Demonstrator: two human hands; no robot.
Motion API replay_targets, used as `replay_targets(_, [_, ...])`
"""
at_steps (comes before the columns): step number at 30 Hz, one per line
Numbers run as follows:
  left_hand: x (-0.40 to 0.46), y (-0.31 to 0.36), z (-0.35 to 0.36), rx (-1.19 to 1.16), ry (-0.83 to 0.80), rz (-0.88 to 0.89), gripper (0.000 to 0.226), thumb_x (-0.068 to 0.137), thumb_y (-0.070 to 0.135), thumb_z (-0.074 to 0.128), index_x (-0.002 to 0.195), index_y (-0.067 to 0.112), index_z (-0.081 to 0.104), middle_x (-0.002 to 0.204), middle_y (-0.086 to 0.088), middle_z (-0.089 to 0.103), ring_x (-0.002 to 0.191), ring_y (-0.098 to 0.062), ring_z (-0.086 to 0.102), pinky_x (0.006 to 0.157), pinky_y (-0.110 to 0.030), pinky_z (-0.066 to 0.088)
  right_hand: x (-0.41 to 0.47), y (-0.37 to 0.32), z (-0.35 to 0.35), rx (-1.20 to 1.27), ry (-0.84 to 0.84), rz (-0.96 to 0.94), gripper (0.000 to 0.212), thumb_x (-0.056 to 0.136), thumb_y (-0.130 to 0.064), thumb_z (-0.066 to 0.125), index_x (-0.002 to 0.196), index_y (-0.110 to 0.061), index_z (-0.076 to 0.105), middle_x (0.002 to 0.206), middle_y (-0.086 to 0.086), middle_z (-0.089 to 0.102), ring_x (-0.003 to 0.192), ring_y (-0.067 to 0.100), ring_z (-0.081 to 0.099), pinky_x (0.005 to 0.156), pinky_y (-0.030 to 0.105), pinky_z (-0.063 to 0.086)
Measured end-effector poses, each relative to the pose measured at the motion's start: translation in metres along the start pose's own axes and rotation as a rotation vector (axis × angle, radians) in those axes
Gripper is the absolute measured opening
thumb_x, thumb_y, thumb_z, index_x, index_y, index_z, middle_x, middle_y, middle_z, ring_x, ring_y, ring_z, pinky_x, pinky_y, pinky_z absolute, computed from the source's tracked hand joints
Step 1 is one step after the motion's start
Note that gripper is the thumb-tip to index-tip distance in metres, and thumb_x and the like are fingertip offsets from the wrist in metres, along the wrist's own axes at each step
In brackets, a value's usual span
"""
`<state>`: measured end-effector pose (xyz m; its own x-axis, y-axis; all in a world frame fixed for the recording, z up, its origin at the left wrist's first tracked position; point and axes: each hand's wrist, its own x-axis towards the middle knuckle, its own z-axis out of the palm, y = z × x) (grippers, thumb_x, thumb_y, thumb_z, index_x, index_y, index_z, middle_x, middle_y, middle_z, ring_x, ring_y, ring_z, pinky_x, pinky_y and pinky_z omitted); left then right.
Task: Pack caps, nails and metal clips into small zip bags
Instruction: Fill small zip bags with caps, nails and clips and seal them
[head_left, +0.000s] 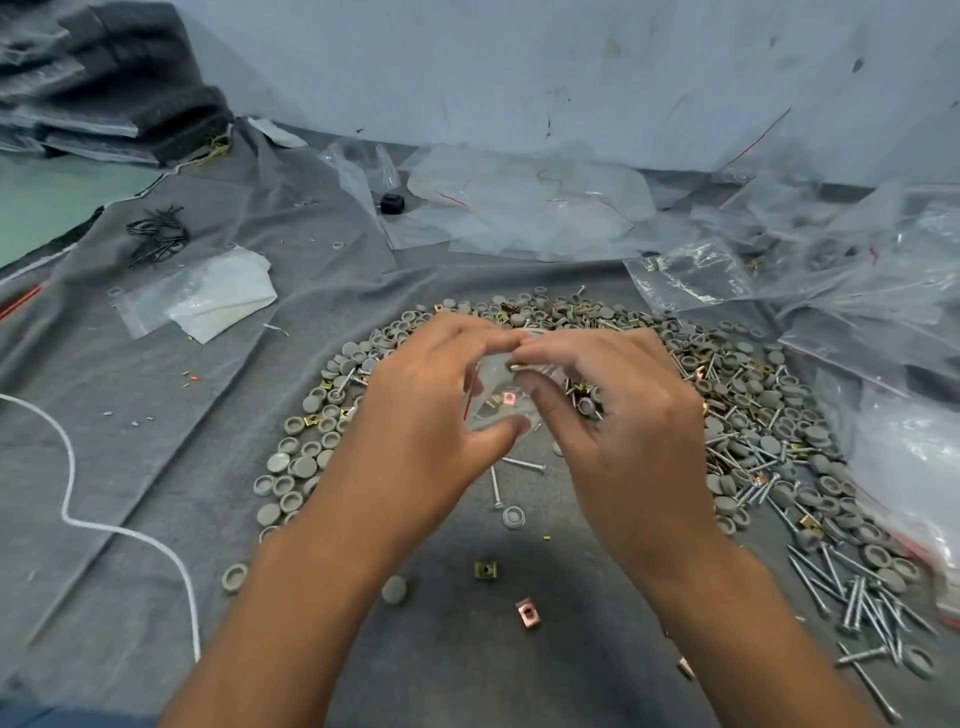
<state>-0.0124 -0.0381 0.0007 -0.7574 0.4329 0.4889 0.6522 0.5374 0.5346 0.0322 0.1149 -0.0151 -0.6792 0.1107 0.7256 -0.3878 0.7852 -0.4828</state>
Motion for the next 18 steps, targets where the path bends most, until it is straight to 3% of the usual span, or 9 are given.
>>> replay_targets(4, [0.000, -0.003, -0.002, 0.000, 0.017, -0.017, 0.056, 0.071, 0.019, 0.088, 0.124, 0.021, 0.069, 0.111, 0.009, 0.064, 0.077, -0.005, 0.054, 0.080, -0.005, 0.037, -0.001, 0.002, -0.002, 0.019, -0.001, 0.047, 0.011, 0.091, -0.020, 0.075, 0.101, -0.018, 0.075, 0.100, -0.009, 0.068, 0.098, 0.013, 0.058, 0.085, 0.022, 0.045])
replay_targets(8, [-0.001, -0.005, -0.006, 0.002, 0.044, -0.051, 0.058, 0.070, 0.024, 0.087, 0.125, 0.024, 0.067, 0.111, 0.012, 0.062, 0.080, -0.003, 0.055, 0.079, -0.003, 0.036, -0.003, 0.006, -0.010, 0.071, -0.034, 0.096, 0.011, 0.090, -0.018, 0.076, 0.093, -0.026, 0.068, 0.092, -0.019, 0.061, 0.082, -0.001, 0.054, 0.073, 0.009, 0.037])
replay_targets(9, [-0.001, -0.006, -0.007, 0.000, 0.058, -0.060, 0.058, 0.070, 0.025, 0.087, 0.124, 0.024, 0.068, 0.111, 0.012, 0.062, 0.080, -0.001, 0.055, 0.080, -0.002, 0.035, -0.005, 0.008, -0.013, 0.085, -0.145, 0.143, 0.012, 0.090, -0.022, 0.075, 0.092, -0.030, 0.066, 0.091, -0.020, 0.061, 0.080, 0.000, 0.056, 0.071, 0.010, 0.039])
replay_targets(11, [-0.001, -0.007, -0.008, -0.005, 0.077, -0.072, 0.057, 0.069, 0.024, 0.087, 0.123, 0.023, 0.068, 0.110, 0.011, 0.063, 0.081, 0.000, 0.055, 0.080, -0.002, 0.035, -0.013, 0.011, -0.012, 0.070, -0.526, 0.246, 0.014, 0.087, -0.035, 0.075, 0.092, -0.037, 0.062, 0.092, -0.020, 0.064, 0.082, 0.002, 0.058, 0.072, 0.017, 0.045])
replay_targets(13, [-0.001, -0.006, -0.008, -0.007, 0.074, -0.082, 0.057, 0.069, 0.023, 0.088, 0.123, 0.023, 0.068, 0.110, 0.012, 0.063, 0.081, -0.001, 0.055, 0.079, -0.002, 0.035, -0.024, 0.010, -0.006, -0.044, -0.892, 0.222, 0.021, 0.085, -0.049, 0.076, 0.097, -0.043, 0.061, 0.096, -0.021, 0.063, 0.088, -0.001, 0.057, 0.081, 0.027, 0.050])
replay_targets(15, [-0.001, -0.006, -0.007, -0.008, 0.070, -0.077, 0.057, 0.070, 0.023, 0.088, 0.123, 0.023, 0.068, 0.109, 0.013, 0.061, 0.081, -0.001, 0.055, 0.078, -0.003, 0.035, -0.033, 0.003, 0.004, -0.152, -1.026, 0.093, 0.028, 0.085, -0.051, 0.075, 0.108, -0.039, 0.064, 0.102, -0.018, 0.062, 0.101, 0.003, 0.054, 0.089, 0.031, 0.048])
replay_targets(18, [-0.002, -0.005, -0.006, -0.002, 0.069, -0.073, 0.056, 0.070, 0.024, 0.087, 0.123, 0.024, 0.068, 0.105, 0.015, 0.059, 0.083, 0.000, 0.054, 0.075, -0.004, 0.036, -0.037, -0.006, 0.011, -0.193, -1.016, -0.012, 0.025, 0.090, -0.040, 0.072, 0.113, -0.034, 0.067, 0.112, -0.010, 0.065, 0.113, 0.015, 0.053, 0.094, 0.033, 0.044])
